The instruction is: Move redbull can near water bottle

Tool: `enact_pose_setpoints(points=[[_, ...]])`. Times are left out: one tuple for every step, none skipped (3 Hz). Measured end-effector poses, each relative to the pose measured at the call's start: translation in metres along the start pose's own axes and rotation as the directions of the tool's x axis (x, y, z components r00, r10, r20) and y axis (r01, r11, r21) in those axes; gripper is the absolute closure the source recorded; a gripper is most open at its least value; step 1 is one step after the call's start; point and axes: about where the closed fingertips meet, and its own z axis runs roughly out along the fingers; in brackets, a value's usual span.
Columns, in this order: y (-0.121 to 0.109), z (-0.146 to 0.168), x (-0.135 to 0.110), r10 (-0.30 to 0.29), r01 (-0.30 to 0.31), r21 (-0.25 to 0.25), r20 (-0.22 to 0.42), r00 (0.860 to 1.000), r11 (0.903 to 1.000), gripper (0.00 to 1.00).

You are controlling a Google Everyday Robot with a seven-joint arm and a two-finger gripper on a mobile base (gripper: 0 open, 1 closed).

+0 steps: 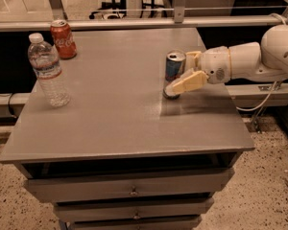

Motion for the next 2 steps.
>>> enact_pose_setpoints(points=[[0.0062,0.0077,-0.0031,0.019,-0.018,-0.016,0.058,0.998,0.9997,0.39],[0.0053,0.0069,-0.0109,0.015,-0.014,-0.011,0.099,0.995,0.9998,0.62]])
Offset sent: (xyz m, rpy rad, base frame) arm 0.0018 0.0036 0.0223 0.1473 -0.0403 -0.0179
